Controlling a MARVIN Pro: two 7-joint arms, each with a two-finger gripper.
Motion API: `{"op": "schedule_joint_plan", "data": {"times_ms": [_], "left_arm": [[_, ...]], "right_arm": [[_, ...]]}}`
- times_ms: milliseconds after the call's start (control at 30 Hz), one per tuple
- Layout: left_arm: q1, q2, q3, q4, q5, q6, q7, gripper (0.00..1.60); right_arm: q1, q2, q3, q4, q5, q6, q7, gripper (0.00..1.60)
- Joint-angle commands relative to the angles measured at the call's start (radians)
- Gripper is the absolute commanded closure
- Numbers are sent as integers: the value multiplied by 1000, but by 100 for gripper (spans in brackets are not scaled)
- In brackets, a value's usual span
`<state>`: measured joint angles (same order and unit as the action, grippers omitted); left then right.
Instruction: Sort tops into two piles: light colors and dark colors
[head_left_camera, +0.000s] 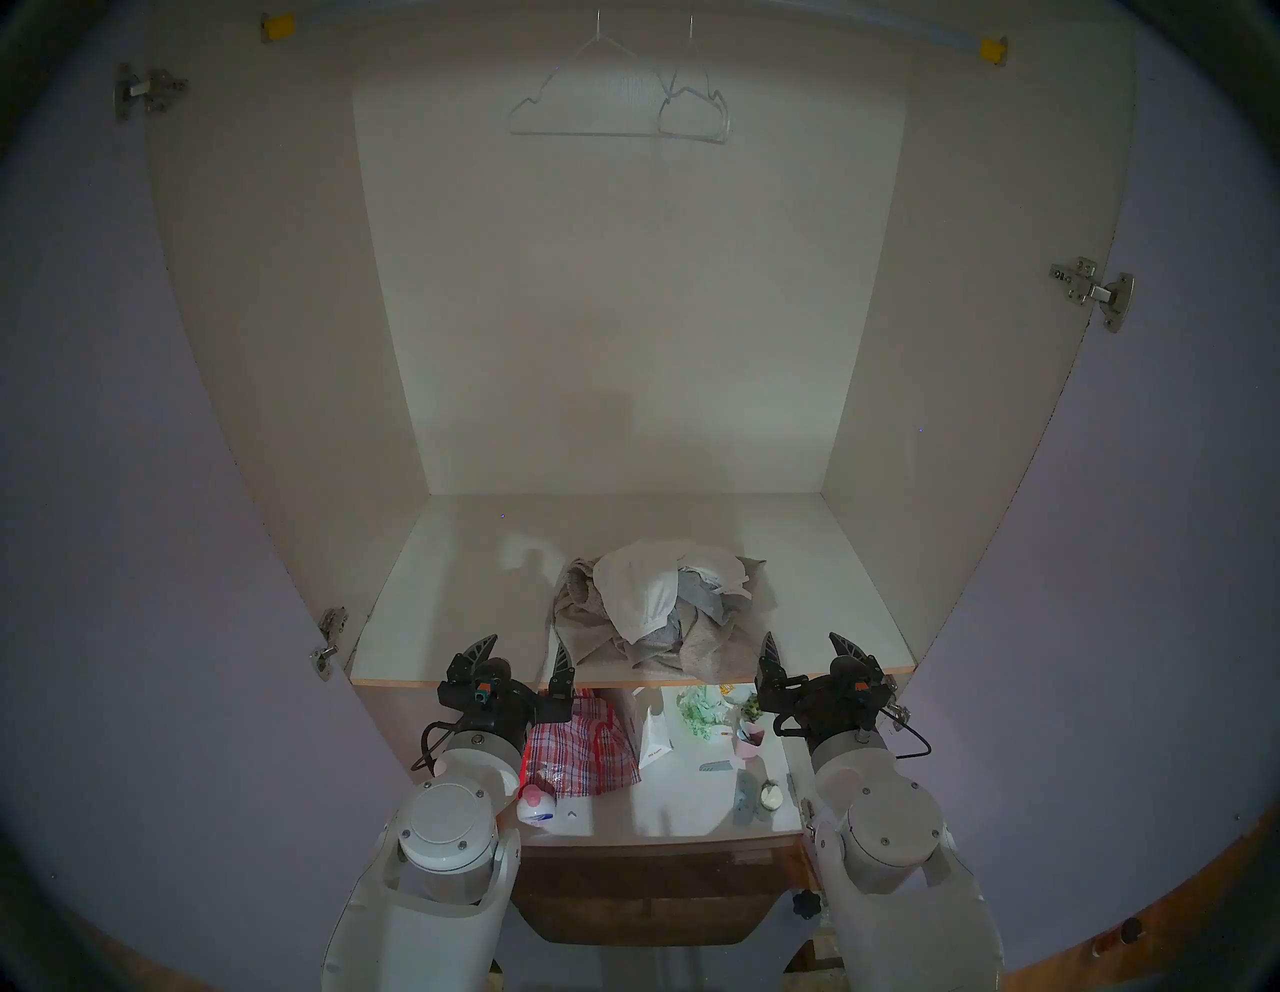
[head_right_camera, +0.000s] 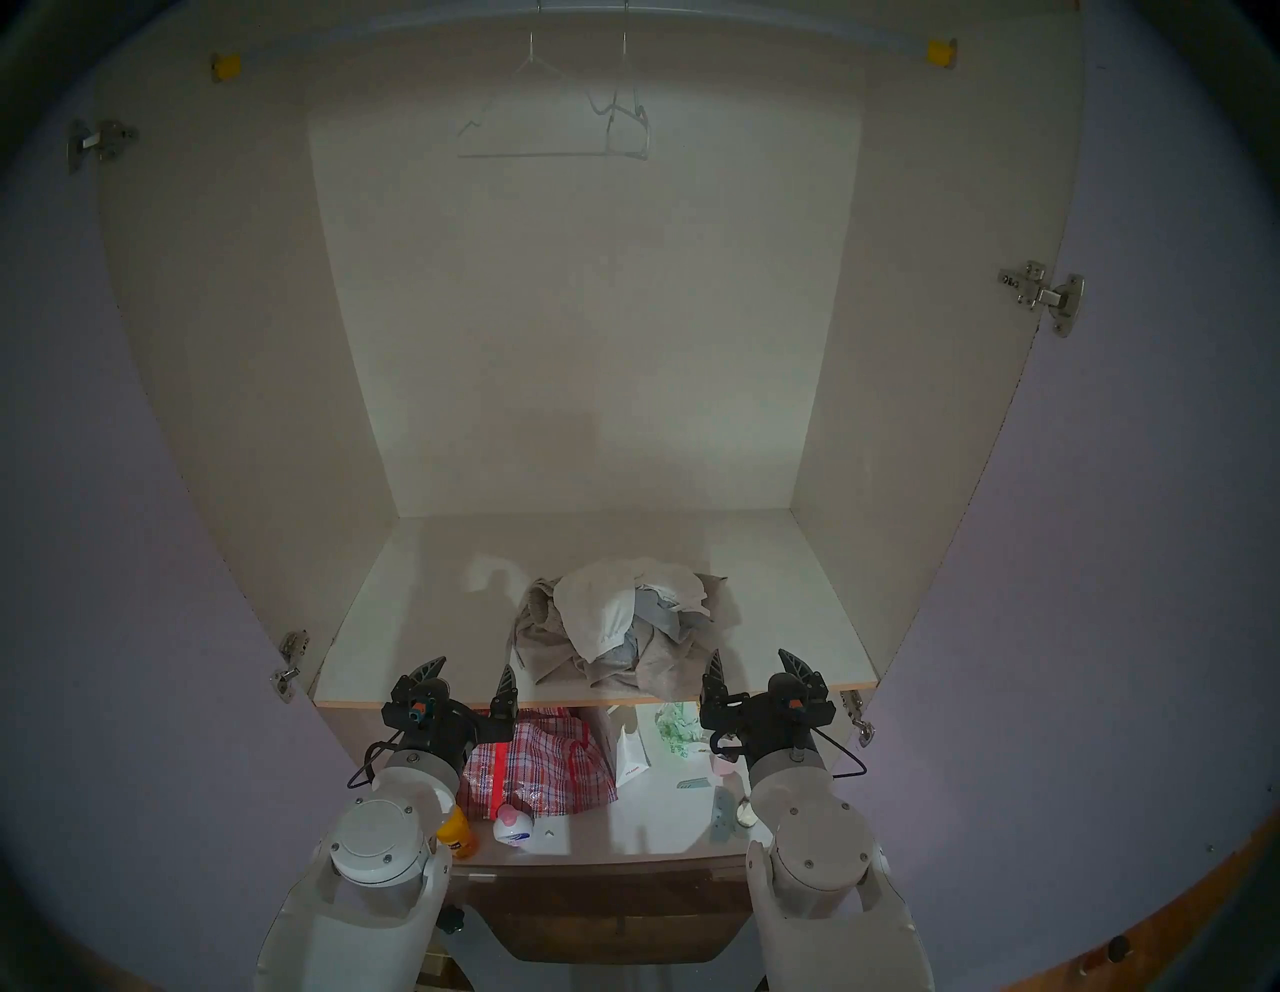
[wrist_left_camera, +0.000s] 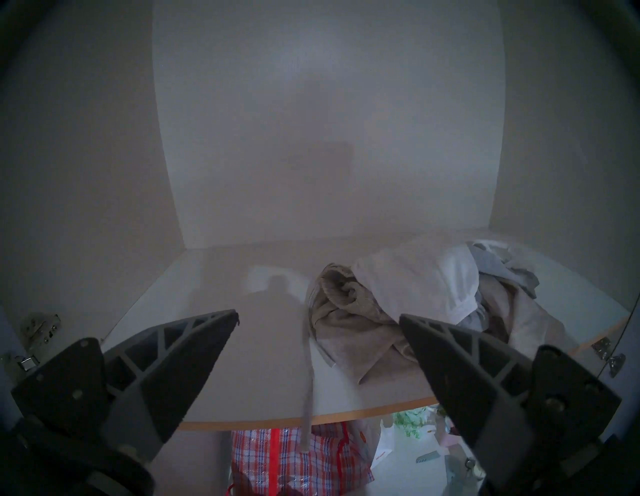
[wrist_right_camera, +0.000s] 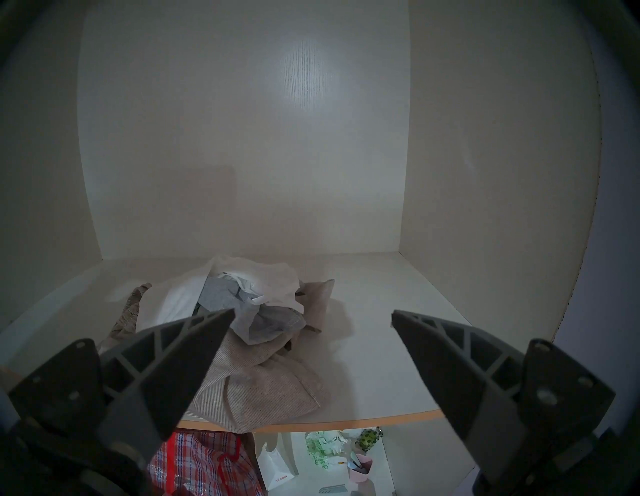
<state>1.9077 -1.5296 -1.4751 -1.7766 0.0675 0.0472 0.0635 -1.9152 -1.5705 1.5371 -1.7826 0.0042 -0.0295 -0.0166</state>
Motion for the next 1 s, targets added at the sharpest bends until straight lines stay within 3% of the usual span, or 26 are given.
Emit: {"op": "schedule_joint_plan", "data": {"times_ms": [0, 333, 433, 500, 633, 733, 967], "left_arm": [[-33, -6, 14, -3, 32, 26, 26, 0], [-160, 53, 92, 71, 116, 160, -6, 0], [-220, 96, 152, 72, 151, 264, -32, 0], [-234, 90, 158, 74, 147, 272, -35, 0], [-300, 99, 211, 67, 168, 357, -7, 0], [-368, 126, 274, 97, 193, 434, -62, 0], [-420, 59, 260, 138, 74, 457, -63, 0]], "right_arm": [[26, 13, 14, -9, 22, -45, 23, 0], [79, 73, 49, 2, 98, 17, 137, 0], [81, 76, 53, 4, 109, 26, 155, 0], [82, 77, 54, 4, 111, 27, 157, 0], [83, 78, 55, 4, 115, 32, 162, 0], [83, 79, 55, 4, 117, 33, 163, 0], [83, 80, 56, 3, 120, 35, 166, 0]]}}
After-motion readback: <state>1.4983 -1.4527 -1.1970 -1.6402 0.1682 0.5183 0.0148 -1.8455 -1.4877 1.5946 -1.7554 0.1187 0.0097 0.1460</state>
